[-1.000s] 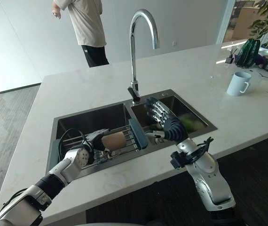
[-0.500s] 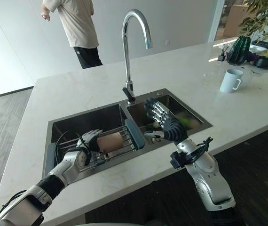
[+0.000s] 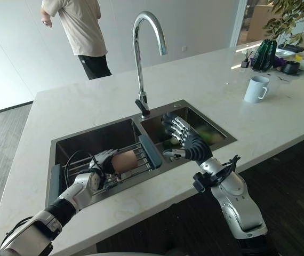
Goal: Place the dishes in the dishwasher.
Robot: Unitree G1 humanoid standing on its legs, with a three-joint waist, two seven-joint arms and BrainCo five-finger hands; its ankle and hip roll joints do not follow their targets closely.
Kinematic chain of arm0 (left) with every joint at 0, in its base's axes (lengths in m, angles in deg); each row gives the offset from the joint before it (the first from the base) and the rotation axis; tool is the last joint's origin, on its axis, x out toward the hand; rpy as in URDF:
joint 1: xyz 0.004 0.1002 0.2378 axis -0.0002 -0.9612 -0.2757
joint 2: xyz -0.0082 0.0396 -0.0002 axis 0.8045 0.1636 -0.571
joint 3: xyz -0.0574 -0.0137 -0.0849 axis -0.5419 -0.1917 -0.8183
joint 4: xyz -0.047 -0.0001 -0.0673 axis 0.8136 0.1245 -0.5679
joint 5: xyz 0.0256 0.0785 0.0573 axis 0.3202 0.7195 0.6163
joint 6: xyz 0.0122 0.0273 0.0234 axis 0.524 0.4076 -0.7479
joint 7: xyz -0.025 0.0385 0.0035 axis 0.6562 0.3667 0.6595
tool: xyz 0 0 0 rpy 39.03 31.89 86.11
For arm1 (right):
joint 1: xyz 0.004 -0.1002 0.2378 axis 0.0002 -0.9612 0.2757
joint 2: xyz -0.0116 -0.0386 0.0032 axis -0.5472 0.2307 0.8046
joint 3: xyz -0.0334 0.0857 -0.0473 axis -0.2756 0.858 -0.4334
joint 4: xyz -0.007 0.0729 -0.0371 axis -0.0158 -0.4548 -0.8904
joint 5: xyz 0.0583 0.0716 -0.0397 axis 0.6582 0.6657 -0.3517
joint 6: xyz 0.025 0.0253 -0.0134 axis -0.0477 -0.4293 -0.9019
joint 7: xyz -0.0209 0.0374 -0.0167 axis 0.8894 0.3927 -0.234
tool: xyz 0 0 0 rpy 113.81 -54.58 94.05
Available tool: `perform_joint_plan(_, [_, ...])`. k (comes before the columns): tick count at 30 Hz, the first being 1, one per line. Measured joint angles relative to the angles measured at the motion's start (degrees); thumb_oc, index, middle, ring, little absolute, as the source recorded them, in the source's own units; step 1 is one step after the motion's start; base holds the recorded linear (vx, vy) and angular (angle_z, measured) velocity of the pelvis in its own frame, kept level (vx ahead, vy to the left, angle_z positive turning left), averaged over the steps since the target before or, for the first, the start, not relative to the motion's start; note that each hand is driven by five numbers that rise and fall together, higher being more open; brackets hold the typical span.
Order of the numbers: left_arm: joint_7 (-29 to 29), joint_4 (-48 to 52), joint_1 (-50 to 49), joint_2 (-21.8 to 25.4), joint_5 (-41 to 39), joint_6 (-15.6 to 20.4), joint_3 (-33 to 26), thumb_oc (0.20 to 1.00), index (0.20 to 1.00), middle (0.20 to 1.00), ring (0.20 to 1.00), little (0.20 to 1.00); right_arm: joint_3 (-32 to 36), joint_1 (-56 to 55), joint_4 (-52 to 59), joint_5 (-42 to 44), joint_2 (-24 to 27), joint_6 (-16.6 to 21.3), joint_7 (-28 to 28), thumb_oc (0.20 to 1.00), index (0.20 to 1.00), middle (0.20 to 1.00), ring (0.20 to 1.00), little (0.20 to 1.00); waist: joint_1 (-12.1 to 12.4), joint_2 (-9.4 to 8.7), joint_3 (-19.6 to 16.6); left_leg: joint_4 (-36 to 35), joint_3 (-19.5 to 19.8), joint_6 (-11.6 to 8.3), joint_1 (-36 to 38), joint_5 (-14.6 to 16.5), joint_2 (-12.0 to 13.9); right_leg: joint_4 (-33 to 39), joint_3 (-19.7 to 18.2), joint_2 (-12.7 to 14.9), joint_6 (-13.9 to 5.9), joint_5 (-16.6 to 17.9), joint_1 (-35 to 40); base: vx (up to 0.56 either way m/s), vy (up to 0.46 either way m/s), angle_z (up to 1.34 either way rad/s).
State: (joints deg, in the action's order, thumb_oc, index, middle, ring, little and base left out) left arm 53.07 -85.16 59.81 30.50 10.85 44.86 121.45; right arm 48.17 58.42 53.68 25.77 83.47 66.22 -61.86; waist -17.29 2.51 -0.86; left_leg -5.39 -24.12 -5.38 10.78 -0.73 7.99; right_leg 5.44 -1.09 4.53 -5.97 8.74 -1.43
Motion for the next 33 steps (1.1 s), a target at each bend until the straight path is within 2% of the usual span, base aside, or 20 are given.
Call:
perform_joint_plan(21, [1.65, -4.61, 0.17, -2.39, -0.08, 0.59, 0.10, 1.000, 1.000, 1.000, 1.000, 1.000, -0.01, 0.00, 0.03, -0.01, 0.03, -0.03, 0.05, 1.000, 1.000, 1.000, 1.000, 1.000, -0.55, 0.09, -0.05, 0.00, -0.12, -0.02, 0.11, 0.05, -0.01, 0.01, -0.08, 0.00, 0.01, -0.01, 0.04, -0.01, -0.002, 0.00])
perform_joint_plan(22, [1.65, -4.94, 0.21, -2.40, -0.08, 0.62, 0.10, 0.771, 0.771, 0.771, 0.771, 0.771, -0.01, 0.01, 0.03, -0.01, 0.03, -0.03, 0.06, 1.000, 1.000, 1.000, 1.000, 1.000, -0.60, 0.17, -0.11, 0.00, -0.13, -0.02, 0.12, 0.05, -0.01, 0.00, -0.08, 0.00, 0.01, -0.01, 0.05, 0.00, 0.000, 0.00])
perform_joint_plan(23, [1.77, -5.62, 0.33, -2.47, -0.08, 0.81, 0.09, 0.589, 0.589, 0.589, 0.589, 0.589, 0.00, 0.00, 0.04, -0.01, 0.03, -0.06, 0.07, 1.000, 1.000, 1.000, 1.000, 1.000, -0.66, 0.33, -0.22, 0.00, -0.13, -0.02, 0.14, 0.05, -0.01, 0.00, -0.09, -0.01, 0.00, 0.00, 0.07, 0.00, 0.000, 0.00])
perform_joint_plan(24, [1.98, -5.87, 0.49, -2.46, -0.09, 0.92, 0.05, 0.200, 0.200, 0.200, 0.200, 0.200, 0.01, 0.00, 0.06, -0.01, 0.04, -0.09, 0.07, 1.000, 1.000, 1.000, 1.000, 1.000, -0.68, 0.41, -0.27, -0.01, -0.14, -0.02, 0.16, 0.05, -0.01, 0.01, -0.10, -0.01, 0.00, -0.01, 0.08, 0.00, 0.000, 0.00])
perform_joint_plan(33, [3.95, -10.32, 1.94, -3.74, -0.03, 1.38, 0.11, 0.200, 0.200, 0.200, 0.200, 0.200, -0.03, 0.00, 0.44, 0.00, 0.05, -1.15, 0.75, 1.000, 1.000, 1.000, 1.000, 1.000, -0.78, 0.53, -0.55, -0.01, -0.21, -0.02, 0.21, 0.05, 0.01, 0.00, -0.13, -0.03, 0.00, 0.00, 0.08, 0.00, 0.000, 0.00])
